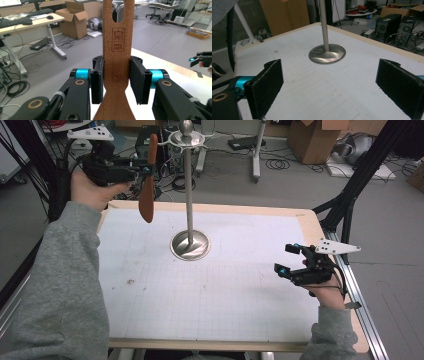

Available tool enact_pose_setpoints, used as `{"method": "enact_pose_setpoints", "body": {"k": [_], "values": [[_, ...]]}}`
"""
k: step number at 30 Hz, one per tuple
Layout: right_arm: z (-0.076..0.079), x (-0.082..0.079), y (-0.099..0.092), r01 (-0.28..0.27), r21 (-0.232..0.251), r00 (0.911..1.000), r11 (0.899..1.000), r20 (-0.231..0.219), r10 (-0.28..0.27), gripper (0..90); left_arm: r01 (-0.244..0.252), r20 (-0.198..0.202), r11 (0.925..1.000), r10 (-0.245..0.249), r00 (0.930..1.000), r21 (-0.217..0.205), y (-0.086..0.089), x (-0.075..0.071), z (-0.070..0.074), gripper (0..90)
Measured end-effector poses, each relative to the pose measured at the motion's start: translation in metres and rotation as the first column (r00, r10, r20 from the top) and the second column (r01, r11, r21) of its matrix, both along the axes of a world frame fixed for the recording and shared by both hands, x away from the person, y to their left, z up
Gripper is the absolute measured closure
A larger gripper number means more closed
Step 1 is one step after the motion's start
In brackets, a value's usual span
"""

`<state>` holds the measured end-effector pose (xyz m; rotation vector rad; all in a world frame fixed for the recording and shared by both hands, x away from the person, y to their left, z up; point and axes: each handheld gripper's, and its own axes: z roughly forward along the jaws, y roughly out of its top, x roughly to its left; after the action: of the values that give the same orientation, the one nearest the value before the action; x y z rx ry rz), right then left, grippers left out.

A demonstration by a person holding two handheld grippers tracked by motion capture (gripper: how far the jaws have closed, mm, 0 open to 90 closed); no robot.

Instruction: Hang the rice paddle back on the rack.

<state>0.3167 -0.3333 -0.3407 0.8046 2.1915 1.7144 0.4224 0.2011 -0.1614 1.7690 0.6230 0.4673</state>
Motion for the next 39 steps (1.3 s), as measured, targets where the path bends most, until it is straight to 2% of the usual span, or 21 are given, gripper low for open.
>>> {"method": "enact_pose_setpoints", "body": {"k": [5, 15, 28, 39], "values": [[0.001, -0.001, -0.004, 0.01, 0.008, 0.9999, 1.0, 0.005, -0.01, 6.2, -0.011, -0.003, 0.9999, 0.011, 0.9999, 0.007, -0.002, 0.004, -0.001, 65.1], [0.0, -0.001, -0.004, 0.017, 0.003, 0.9999, 1.0, -0.001, -0.017, 6.2, 0.005, -0.011, 0.9999, -0.005, 0.9999, -0.015, -0.004, 0.01, -0.003, 65.1], [0.0, -0.001, -0.004, 0.019, 0.001, 0.9998, 1.0, -0.001, -0.019, 6.2, 0.019, -0.016, 0.9997, -0.019, 0.9997, -0.018, -0.007, 0.011, -0.005, 65.1], [0.0, -0.001, -0.004, 0.021, -0.002, 0.9998, 1.0, -0.002, -0.021, 6.2, 0.025, -0.021, 0.9997, -0.025, 0.9995, -0.001, -0.013, 0.014, -0.009, 65.1]]}}
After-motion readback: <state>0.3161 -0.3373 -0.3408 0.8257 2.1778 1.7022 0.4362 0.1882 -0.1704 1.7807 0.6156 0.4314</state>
